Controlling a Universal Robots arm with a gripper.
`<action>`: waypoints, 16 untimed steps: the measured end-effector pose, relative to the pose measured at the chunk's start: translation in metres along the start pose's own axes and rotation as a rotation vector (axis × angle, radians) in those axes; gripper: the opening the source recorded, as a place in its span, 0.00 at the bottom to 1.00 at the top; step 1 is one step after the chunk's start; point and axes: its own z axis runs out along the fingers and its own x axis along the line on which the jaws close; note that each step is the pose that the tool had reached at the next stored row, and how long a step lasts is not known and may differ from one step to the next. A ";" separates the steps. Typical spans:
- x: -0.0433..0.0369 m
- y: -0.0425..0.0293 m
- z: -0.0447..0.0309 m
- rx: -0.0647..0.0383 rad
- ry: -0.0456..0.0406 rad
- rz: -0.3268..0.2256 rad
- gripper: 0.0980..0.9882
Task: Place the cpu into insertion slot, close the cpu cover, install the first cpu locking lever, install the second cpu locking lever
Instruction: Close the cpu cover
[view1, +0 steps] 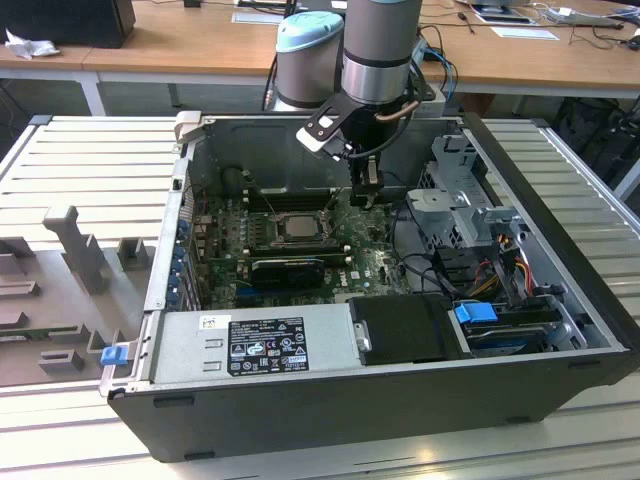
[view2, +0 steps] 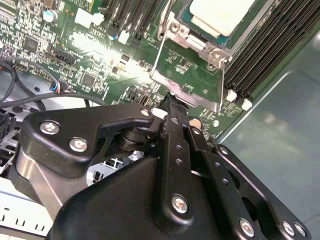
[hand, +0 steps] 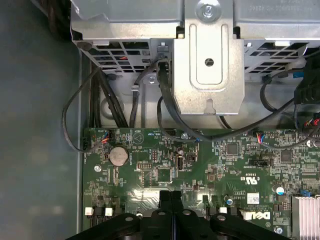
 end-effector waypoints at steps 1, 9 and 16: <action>0.0000 -0.0028 -0.0002 0.000 -0.0001 0.000 0.01; 0.0001 -0.0346 -0.0010 0.000 0.0004 0.000 0.01; -0.0003 -0.0376 0.0135 0.000 0.0001 0.000 0.01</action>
